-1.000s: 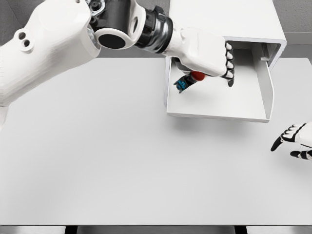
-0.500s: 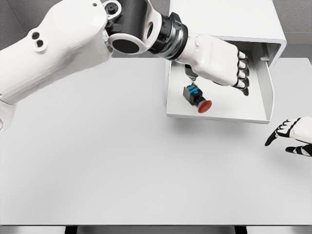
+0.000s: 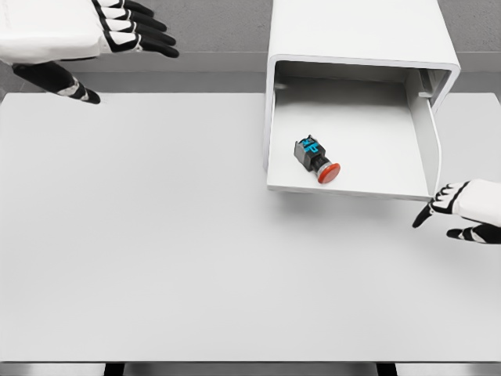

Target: Slide open multi-storey tabletop storage cabinets and put open load switch and slide close multi-storey tabletop storage cabinets

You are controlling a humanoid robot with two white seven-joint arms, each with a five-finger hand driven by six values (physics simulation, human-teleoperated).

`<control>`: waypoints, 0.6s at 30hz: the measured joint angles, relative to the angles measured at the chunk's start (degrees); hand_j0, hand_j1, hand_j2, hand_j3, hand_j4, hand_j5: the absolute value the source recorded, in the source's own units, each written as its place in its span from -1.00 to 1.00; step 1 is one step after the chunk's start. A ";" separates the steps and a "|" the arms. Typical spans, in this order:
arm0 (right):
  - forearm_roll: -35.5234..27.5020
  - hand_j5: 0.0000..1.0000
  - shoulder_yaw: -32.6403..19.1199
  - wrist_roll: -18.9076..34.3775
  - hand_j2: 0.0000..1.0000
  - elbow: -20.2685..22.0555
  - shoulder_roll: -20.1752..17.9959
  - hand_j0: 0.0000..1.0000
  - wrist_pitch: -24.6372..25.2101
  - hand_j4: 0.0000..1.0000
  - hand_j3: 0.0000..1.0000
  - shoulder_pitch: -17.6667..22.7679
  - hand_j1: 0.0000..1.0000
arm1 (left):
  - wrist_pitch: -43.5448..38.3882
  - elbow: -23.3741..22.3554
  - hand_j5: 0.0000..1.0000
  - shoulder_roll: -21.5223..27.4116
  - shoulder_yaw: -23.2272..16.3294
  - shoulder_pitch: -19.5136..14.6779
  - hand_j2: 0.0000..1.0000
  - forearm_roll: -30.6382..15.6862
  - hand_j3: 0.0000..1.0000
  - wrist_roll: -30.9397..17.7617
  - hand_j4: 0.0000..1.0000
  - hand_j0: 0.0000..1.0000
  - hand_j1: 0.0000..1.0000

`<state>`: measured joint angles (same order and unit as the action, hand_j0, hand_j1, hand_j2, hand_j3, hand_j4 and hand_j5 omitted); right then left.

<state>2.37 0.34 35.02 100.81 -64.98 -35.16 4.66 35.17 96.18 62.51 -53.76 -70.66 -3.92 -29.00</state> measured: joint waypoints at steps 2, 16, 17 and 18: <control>0.12 0.34 0.21 0.12 0.34 -0.05 0.06 0.34 0.03 0.34 0.34 -0.44 0.34 | 0.01 0.08 1.00 -0.13 0.08 1.85 1.00 -0.14 1.00 0.15 1.00 1.00 1.00; -0.23 0.42 1.08 0.16 0.42 -1.05 1.25 0.42 0.11 0.42 0.42 -2.64 0.42 | -0.02 0.00 1.00 -4.42 -4.47 2.29 1.00 5.67 1.00 0.23 1.00 1.00 1.00; -0.57 0.42 1.18 0.12 0.42 -1.23 1.33 0.42 0.31 0.42 0.42 -2.64 0.42 | -0.03 0.00 1.00 -4.53 -4.65 2.29 1.00 5.74 1.00 0.20 1.00 1.00 1.00; -0.77 0.42 1.27 0.05 0.42 -1.41 1.38 0.42 0.43 0.42 0.42 -2.64 0.42 | -0.03 0.00 1.00 -4.62 -4.78 2.29 1.00 6.03 1.00 0.18 1.00 1.00 1.00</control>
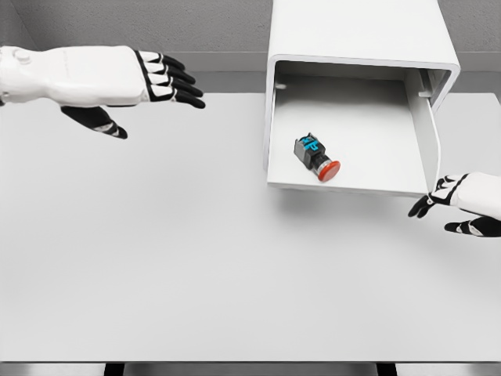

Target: Slide open multi-storey tabletop storage cabinets and put open load switch and slide close multi-storey tabletop storage cabinets

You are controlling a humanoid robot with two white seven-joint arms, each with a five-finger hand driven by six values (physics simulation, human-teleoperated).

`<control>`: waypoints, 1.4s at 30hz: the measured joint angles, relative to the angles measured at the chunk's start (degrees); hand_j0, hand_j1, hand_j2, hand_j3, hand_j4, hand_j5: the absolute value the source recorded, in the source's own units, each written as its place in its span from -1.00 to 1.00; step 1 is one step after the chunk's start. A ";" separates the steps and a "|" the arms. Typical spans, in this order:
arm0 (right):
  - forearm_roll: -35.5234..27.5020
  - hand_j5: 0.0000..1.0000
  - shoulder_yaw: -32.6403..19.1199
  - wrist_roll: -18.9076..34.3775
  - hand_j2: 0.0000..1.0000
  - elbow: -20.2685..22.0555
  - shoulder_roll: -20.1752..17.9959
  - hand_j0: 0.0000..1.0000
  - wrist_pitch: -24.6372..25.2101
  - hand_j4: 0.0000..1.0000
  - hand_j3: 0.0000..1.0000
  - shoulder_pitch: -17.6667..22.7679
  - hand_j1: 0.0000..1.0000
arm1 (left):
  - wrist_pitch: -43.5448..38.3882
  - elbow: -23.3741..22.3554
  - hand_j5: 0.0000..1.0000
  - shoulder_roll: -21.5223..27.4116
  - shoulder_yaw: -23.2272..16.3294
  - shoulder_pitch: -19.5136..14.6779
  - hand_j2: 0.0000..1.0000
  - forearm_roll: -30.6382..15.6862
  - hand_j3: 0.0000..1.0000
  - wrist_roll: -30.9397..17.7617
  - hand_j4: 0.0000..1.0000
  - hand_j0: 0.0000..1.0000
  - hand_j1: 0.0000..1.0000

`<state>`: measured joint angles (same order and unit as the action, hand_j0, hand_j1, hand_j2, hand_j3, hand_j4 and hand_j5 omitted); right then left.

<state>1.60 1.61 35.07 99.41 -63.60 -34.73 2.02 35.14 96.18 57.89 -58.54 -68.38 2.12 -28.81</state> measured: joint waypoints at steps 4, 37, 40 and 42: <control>-0.50 0.44 0.34 -0.33 0.44 -1.14 0.17 0.44 -0.17 0.44 0.44 0.17 0.44 | 0.01 -0.08 1.00 -0.48 -0.26 0.09 1.00 1.43 1.00 0.01 1.00 1.00 1.00; 0.86 0.44 12.98 -0.03 0.44 1.14 0.45 0.44 -0.44 0.44 0.44 -13.01 0.44 | 0.00 -0.26 1.00 -1.23 -0.41 0.09 1.00 2.73 1.00 0.03 1.00 1.00 1.00; 0.76 0.44 13.26 -0.04 0.44 0.72 0.84 0.44 -0.43 0.44 0.44 -13.71 0.44 | 0.00 -0.27 1.00 -1.55 -0.41 0.18 1.00 3.03 1.00 0.04 1.00 1.00 1.00; 0.83 0.44 13.38 -0.05 0.44 0.20 1.11 0.44 -0.43 0.44 0.44 -13.80 0.44 | 0.01 -0.27 1.00 -1.79 -0.44 0.70 1.00 3.25 1.00 0.04 1.00 1.00 1.00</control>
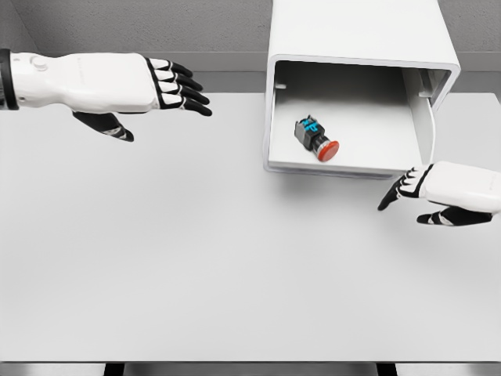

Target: Slide open multi-storey tabletop storage cabinets and put open load switch and slide close multi-storey tabletop storage cabinets

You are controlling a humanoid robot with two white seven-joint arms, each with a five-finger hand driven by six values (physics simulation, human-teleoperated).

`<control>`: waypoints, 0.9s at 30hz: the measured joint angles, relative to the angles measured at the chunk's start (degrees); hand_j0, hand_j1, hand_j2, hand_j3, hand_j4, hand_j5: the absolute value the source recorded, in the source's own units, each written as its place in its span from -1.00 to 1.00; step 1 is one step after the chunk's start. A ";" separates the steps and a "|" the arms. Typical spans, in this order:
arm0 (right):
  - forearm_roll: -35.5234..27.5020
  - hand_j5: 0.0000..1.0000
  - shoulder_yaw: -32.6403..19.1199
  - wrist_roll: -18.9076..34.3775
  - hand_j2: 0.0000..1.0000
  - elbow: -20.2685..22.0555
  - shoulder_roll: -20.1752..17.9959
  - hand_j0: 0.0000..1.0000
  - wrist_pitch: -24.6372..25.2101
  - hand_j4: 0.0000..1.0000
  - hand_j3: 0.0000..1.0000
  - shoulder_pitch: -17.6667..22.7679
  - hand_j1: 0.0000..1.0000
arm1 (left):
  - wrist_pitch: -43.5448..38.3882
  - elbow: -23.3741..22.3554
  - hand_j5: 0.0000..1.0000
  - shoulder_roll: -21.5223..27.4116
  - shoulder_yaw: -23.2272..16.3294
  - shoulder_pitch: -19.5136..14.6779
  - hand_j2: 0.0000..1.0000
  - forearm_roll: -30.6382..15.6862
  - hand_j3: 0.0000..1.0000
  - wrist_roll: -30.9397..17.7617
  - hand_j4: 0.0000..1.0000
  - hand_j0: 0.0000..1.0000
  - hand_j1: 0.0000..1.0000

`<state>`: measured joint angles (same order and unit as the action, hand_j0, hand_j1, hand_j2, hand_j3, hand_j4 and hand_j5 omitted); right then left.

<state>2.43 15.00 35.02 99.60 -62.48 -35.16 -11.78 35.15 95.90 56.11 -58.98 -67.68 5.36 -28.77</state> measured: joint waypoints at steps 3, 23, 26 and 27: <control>0.04 0.44 0.52 0.06 0.44 -1.30 0.54 0.44 -0.03 0.44 0.44 -2.55 0.44 | -0.02 0.00 1.00 -0.20 -0.03 0.09 1.00 0.36 1.00 0.00 1.00 1.00 1.00; 0.39 0.49 10.48 0.00 0.49 -8.59 5.76 0.49 0.00 0.49 0.49 -16.00 0.49 | -0.01 -0.10 1.00 -1.40 -3.12 -0.09 1.00 1.15 1.00 -0.01 1.00 1.00 1.00; 0.32 0.49 11.58 -0.01 0.49 -9.37 6.40 0.49 0.04 0.49 0.49 -18.81 0.49 | -0.01 -0.10 1.00 -1.43 -3.14 0.00 1.00 1.10 1.00 0.00 1.00 1.00 1.00; 0.32 0.49 12.44 -0.01 0.49 -9.80 6.77 0.49 0.04 0.49 0.49 -19.69 0.49 | -0.01 -0.10 1.00 -1.42 -3.14 0.00 1.00 1.07 1.00 0.01 1.00 1.00 1.00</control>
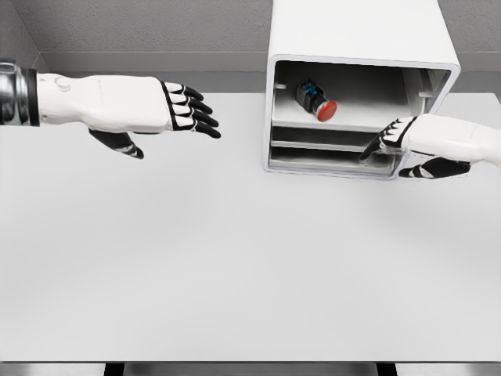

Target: Slide open multi-storey tabletop storage cabinets and put open load switch and slide close multi-storey tabletop storage cabinets

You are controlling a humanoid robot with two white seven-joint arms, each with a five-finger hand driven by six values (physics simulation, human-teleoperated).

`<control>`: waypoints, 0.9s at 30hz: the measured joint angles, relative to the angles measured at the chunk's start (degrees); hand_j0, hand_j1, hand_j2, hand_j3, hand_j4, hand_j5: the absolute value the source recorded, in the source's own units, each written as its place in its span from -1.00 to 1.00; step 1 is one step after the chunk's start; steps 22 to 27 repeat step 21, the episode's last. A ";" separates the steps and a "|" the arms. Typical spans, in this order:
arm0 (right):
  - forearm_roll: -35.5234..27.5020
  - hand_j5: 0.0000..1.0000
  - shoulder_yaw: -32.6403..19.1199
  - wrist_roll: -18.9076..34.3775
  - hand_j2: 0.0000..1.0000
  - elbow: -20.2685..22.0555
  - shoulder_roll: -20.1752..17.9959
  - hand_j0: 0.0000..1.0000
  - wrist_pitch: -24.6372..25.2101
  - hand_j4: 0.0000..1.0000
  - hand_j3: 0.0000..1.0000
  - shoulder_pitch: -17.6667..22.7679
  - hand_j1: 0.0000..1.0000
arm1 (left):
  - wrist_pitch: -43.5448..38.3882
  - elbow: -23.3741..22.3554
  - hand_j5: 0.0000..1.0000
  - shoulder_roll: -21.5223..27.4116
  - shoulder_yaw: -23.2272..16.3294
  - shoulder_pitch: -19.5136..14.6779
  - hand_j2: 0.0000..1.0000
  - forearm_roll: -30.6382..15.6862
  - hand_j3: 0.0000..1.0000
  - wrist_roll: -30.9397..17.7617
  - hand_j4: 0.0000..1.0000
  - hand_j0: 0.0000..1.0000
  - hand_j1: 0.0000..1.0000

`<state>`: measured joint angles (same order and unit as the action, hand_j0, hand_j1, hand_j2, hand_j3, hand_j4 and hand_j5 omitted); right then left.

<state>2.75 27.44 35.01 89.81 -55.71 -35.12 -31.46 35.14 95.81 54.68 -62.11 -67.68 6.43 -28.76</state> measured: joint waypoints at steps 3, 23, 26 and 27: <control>0.09 0.49 1.64 0.01 0.49 -0.82 0.69 0.49 -0.04 0.49 0.49 -0.18 0.49 | 0.00 0.02 1.00 0.10 -0.09 0.09 1.00 -0.06 1.00 0.05 1.00 1.00 1.00; 0.24 1.00 -10.23 0.01 1.00 4.90 -6.37 1.00 -0.05 1.00 1.00 15.55 1.00 | 0.00 0.00 1.00 0.82 -0.43 3.95 1.00 1.15 1.00 0.00 1.00 1.00 1.00; 0.24 1.00 -10.23 0.01 1.00 4.90 -6.37 1.00 -0.05 1.00 1.00 15.55 1.00 | 0.00 0.00 1.00 0.82 -0.43 3.95 1.00 1.15 1.00 0.00 1.00 1.00 1.00; 0.24 1.00 -10.23 0.01 1.00 4.90 -6.37 1.00 -0.05 1.00 1.00 15.55 1.00 | 0.00 0.00 1.00 0.82 -0.43 3.95 1.00 1.15 1.00 0.00 1.00 1.00 1.00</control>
